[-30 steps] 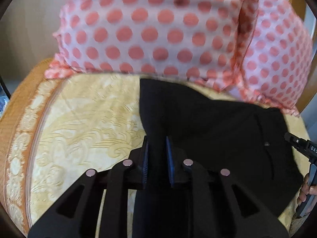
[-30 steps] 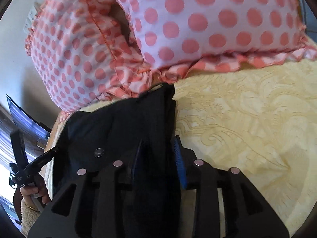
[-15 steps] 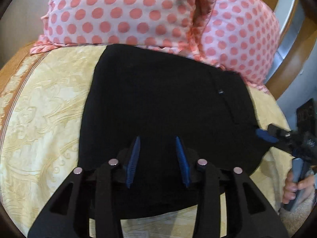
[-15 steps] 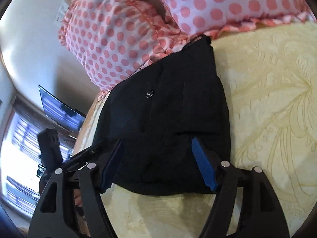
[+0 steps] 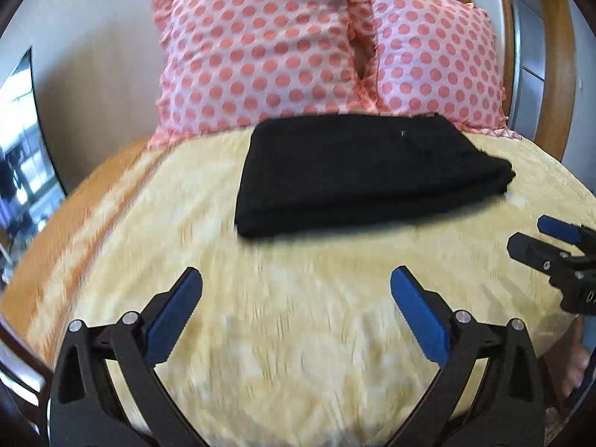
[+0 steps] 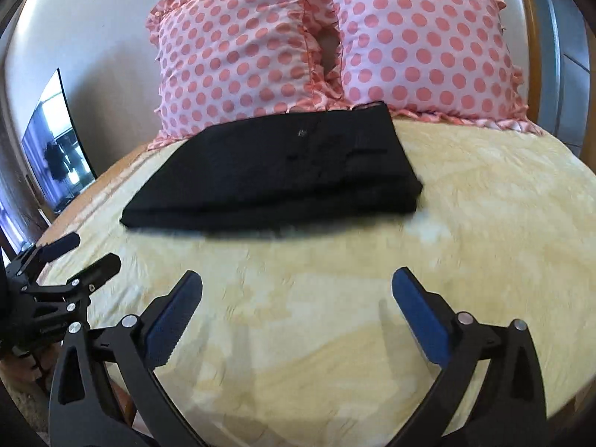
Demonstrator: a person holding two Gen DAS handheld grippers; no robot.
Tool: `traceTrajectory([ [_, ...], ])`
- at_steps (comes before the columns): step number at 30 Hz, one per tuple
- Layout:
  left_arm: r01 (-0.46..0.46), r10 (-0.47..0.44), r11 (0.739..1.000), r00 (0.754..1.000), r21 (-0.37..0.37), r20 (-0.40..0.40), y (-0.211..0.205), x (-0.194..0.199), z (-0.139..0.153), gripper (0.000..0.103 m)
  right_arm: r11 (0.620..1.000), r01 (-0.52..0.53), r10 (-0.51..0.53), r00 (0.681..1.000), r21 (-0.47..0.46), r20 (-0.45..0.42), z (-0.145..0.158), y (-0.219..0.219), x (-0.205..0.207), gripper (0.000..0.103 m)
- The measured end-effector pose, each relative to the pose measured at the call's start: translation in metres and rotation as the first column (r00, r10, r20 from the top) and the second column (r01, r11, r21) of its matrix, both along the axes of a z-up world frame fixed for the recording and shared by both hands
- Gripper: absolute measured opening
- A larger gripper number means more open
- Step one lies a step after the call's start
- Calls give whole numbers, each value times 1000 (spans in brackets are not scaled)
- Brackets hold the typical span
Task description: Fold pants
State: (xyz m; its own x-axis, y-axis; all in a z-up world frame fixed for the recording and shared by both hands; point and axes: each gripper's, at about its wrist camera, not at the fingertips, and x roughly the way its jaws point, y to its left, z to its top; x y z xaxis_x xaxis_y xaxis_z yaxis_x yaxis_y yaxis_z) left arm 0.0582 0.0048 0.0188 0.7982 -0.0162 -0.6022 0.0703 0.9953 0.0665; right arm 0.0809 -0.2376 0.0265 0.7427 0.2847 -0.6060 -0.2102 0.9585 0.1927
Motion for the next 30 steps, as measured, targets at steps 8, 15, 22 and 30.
traceTrajectory([
  [8, -12, 12, 999, 1000, 32, 5, 3, -16, -11, 101, 998, 17, -17, 1000, -61, -10, -12, 12, -16, 102],
  [15, -30, 29, 998, 999, -49, -18, 14, -19, -24, 101, 986, 72, -67, 997, -153, 37, -19, 20, -24, 102],
  [22, -41, 42, 998, 999, -40, 23, 14, -26, -25, 101, 984, 99, -88, 993, -149, 77, -22, 21, -28, 102],
  [30, -36, 37, 999, 999, -39, 29, 15, -26, -25, 101, 984, 99, -88, 993, -149, 80, -22, 20, -27, 102],
])
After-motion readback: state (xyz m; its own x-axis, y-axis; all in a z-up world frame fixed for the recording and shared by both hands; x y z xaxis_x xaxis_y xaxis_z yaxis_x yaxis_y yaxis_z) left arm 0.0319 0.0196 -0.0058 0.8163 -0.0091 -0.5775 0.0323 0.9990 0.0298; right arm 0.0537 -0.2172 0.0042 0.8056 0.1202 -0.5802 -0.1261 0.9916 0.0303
